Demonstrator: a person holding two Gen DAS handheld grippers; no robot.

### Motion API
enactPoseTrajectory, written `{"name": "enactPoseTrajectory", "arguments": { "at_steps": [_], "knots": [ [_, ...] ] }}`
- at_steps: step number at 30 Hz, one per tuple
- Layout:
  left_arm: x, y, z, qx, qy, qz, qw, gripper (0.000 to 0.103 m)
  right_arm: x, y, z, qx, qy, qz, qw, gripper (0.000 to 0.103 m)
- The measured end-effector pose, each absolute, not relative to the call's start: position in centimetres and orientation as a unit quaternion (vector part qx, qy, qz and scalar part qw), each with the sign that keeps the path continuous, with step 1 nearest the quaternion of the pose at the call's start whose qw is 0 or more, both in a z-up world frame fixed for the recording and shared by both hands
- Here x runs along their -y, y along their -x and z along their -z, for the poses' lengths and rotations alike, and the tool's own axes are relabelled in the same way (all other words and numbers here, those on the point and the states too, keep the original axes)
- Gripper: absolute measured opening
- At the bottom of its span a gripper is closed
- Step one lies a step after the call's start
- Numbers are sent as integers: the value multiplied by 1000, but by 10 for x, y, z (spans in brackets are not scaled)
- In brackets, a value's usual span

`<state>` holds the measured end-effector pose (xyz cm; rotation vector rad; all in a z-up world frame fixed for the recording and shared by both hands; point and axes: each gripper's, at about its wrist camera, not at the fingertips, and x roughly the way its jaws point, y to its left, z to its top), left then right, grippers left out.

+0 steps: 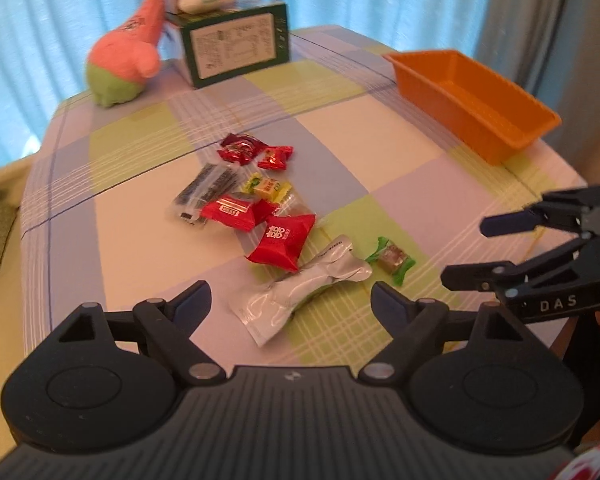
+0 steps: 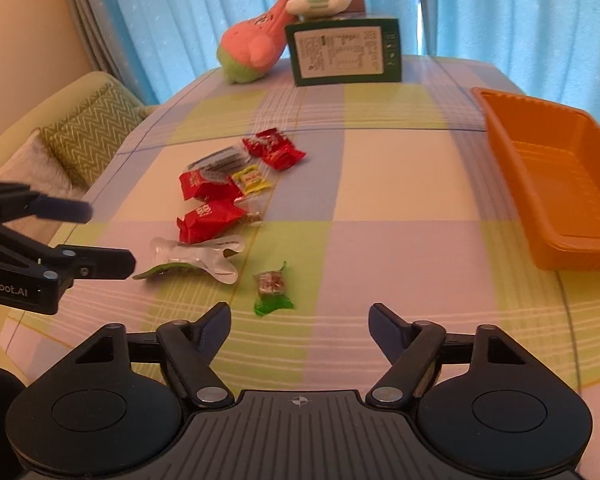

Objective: Organize snacks
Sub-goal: 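Grasp the white foil bar with the left tool while the right tool grasps the green candy, then carry both held snacks over the orange tray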

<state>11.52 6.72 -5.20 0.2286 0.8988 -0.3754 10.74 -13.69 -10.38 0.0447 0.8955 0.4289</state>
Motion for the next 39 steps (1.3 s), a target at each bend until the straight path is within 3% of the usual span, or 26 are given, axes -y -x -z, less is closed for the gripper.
{"name": "enactPoseTrajectory", "arguments": {
  "at_steps": [9, 16, 24, 29, 31, 39],
  "knots": [
    [-72, -147, 86, -446, -170, 251, 842, 77, 104, -135, 132, -433, 15, -225, 873, 54],
    [-69, -158, 97, -454, -163, 276, 831, 66, 98, -141, 137, -426, 41, -221, 877, 23],
    [-54, -156, 102, -478, -155, 290, 815, 36, 128, -132, 135, -437, 20, -191, 879, 21],
    [-43, -156, 105, -483, -143, 269, 821, 35, 133, -129, 134, -437, 15, -181, 881, 21],
    [-40, -156, 106, -487, -133, 253, 825, 28, 134, -128, 134, -436, 12, -179, 882, 21],
    [-29, -145, 102, -502, -71, 180, 843, 27, 143, -123, 126, -427, -4, -174, 887, 21]
  ]
}}
